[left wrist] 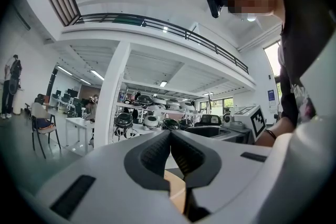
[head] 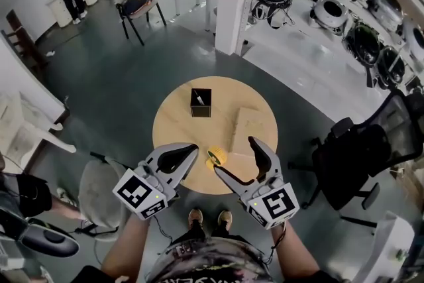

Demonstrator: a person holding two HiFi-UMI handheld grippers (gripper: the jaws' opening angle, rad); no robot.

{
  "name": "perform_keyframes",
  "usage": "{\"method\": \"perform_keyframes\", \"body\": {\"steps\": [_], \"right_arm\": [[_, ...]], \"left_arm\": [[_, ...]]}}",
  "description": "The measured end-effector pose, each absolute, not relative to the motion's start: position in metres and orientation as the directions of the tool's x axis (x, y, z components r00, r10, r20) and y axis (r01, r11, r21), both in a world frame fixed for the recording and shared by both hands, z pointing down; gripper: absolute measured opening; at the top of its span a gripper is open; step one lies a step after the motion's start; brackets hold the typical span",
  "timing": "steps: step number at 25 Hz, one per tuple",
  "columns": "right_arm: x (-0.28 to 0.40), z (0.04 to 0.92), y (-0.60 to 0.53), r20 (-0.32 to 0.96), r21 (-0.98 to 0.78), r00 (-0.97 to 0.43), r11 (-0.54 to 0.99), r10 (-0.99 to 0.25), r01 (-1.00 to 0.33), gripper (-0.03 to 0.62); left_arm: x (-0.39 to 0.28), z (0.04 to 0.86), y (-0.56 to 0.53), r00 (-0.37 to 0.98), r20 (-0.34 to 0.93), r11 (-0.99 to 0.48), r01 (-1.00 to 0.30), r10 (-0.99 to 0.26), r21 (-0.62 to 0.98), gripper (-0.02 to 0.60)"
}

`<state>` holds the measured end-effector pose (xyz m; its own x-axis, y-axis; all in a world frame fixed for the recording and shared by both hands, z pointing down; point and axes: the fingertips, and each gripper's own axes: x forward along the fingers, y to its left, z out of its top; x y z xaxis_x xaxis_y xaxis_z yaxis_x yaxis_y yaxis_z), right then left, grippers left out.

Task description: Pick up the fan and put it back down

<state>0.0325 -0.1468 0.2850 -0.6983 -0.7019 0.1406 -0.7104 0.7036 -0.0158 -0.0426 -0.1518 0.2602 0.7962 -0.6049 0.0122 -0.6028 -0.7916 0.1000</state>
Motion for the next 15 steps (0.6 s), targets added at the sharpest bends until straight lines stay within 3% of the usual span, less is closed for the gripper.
{"method": "perform_keyframes", "body": {"steps": [15], "right_arm": [[0.0344,0.2815,-0.152,0.124,-0.008,-0.711,0.716,-0.692,-0.698,0.248]], "left_arm": [[-0.0404,0.2568,-0.1568,0.79,0.017,-0.786,-0.611,-0.613,0.092,0.018]]}}
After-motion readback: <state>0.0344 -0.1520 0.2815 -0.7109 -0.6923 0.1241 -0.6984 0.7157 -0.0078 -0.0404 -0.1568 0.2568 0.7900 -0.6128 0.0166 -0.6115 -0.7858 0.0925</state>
